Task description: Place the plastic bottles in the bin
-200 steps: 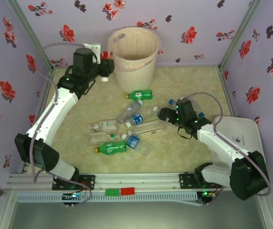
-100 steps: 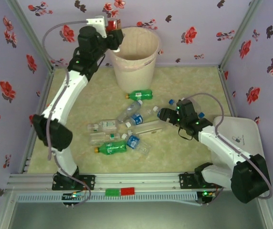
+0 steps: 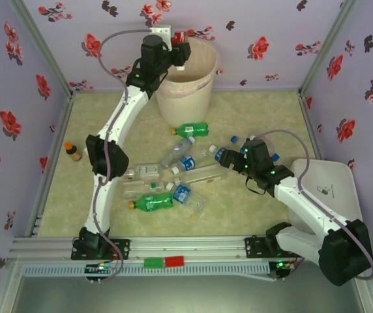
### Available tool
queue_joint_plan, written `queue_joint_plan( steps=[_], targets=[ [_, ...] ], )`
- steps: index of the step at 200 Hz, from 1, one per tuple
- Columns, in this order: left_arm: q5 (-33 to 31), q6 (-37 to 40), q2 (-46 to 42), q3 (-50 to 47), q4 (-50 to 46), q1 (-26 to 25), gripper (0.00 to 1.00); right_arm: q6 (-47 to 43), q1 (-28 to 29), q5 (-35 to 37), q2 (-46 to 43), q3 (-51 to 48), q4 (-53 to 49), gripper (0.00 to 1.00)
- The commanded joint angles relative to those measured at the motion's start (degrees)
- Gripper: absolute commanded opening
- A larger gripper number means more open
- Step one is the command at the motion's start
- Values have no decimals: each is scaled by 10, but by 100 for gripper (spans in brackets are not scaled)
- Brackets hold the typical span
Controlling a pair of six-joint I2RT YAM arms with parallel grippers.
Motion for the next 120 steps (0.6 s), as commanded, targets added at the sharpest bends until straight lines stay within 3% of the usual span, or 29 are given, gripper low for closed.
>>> queue_joint_plan(
  steps=[1, 12, 34, 82, 120],
  targets=[
    [5, 8, 2, 13, 11, -1, 67, -2, -1, 18, -16, 4, -26, 100],
    [5, 6, 2, 13, 10, -1, 77, -5, 0, 20, -17, 8, -32, 100],
    [5, 8, -6, 8, 8, -4, 85, -12, -1, 23, -16, 15, -43, 100],
    [8, 24, -59, -32, 20, -11, 88, -21, -1, 37, -16, 21, -61, 100],
    [15, 22, -154, -157, 63, -12, 92, -45, -3, 58, -4, 35, -81, 100]
  ],
)
